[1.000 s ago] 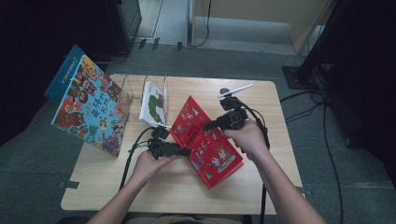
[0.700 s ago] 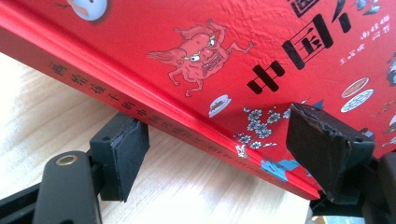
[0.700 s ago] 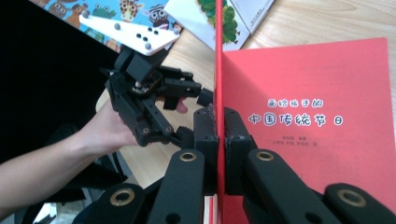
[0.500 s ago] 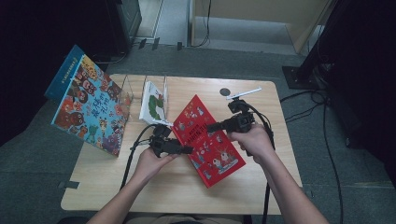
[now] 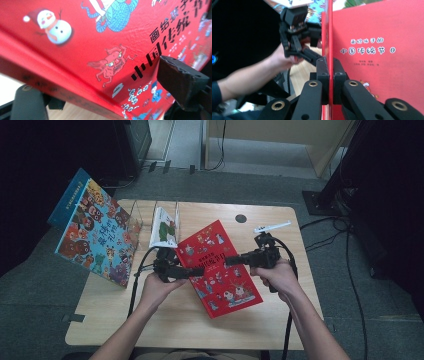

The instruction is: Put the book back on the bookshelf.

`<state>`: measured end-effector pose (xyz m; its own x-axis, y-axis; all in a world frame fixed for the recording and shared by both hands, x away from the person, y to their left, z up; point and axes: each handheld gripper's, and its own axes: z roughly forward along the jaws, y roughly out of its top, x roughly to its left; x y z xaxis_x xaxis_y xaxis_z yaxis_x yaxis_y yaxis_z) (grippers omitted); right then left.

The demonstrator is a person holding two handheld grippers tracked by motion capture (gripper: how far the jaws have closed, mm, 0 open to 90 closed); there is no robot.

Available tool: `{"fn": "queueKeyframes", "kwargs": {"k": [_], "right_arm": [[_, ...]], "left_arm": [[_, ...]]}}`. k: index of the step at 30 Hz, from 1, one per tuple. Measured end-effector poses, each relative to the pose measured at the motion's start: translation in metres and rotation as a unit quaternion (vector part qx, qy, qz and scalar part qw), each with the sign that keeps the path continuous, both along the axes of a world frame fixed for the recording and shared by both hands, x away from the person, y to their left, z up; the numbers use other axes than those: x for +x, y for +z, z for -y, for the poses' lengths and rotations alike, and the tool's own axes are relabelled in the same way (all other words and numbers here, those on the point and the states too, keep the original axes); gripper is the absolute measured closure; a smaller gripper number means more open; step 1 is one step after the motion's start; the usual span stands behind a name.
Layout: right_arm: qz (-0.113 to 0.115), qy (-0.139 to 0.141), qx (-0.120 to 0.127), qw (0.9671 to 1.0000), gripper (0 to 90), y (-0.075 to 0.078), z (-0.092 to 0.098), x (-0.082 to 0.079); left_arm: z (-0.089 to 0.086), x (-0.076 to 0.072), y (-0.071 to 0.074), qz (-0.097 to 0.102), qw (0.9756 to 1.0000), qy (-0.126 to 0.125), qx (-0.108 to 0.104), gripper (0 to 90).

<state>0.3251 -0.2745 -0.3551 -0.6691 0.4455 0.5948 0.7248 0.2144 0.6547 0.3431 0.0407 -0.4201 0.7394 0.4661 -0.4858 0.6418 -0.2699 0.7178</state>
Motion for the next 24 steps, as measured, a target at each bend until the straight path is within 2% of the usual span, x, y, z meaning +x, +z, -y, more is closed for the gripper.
{"fn": "queueKeyframes", "kwargs": {"k": [3,7,8,10,11,13,14,16,18,20,22,23,24], "right_arm": [[0.040,0.018,-0.001,0.9990,88.8,-0.004,0.003,-0.004],[0.077,0.036,-0.014,0.9962,87.2,-0.009,0.005,-0.005],[0.093,0.033,-0.020,0.9949,83.9,-0.010,0.006,-0.005],[0.106,0.022,-0.042,0.9932,76.2,-0.012,0.009,-0.004],[0.111,0.015,-0.051,0.9924,73.8,-0.014,0.009,-0.003],[0.110,0.015,-0.047,0.9927,70.3,-0.016,0.011,-0.001],[0.112,0.015,-0.045,0.9926,68.6,-0.017,0.012,0.000],[0.116,0.007,-0.048,0.9921,63.9,-0.017,0.012,0.001],[0.114,0.000,-0.048,0.9923,59.5,-0.018,0.012,0.003],[0.110,-0.004,-0.042,0.9930,58.3,-0.019,0.013,0.004],[0.126,-0.036,-0.063,0.9893,60.5,-0.019,0.017,0.004],[0.128,-0.056,-0.063,0.9882,62.3,-0.018,0.021,0.004],[0.120,-0.052,-0.032,0.9909,64.1,-0.019,0.026,0.006]], "left_arm": [[-0.008,0.002,0.008,0.005,0.9998,-0.018,0.007,32.8],[-0.015,0.001,0.014,0.016,0.9993,-0.035,-0.001,47.3],[-0.017,0.000,0.017,0.017,0.9990,-0.041,-0.006,51.4],[-0.018,-0.001,0.024,0.026,0.9979,-0.056,-0.017,60.9],[-0.018,-0.001,0.028,0.025,0.9972,-0.068,-0.018,65.3],[-0.018,-0.001,0.034,0.023,0.9956,-0.088,-0.020,71.5],[-0.018,-0.003,0.037,0.037,0.9949,-0.093,-0.015,73.2],[-0.017,-0.005,0.044,0.046,0.9940,-0.099,-0.008,75.8],[-0.016,-0.007,0.051,0.073,0.9916,-0.106,0.000,78.4],[-0.018,-0.007,0.056,0.085,0.9906,-0.107,0.013,78.6],[-0.023,-0.006,0.058,0.088,0.9911,-0.098,0.019,80.8],[-0.024,-0.006,0.058,0.089,0.9914,-0.092,0.027,81.3],[-0.023,-0.007,0.058,0.092,0.9912,-0.089,0.033,81.4]]}}
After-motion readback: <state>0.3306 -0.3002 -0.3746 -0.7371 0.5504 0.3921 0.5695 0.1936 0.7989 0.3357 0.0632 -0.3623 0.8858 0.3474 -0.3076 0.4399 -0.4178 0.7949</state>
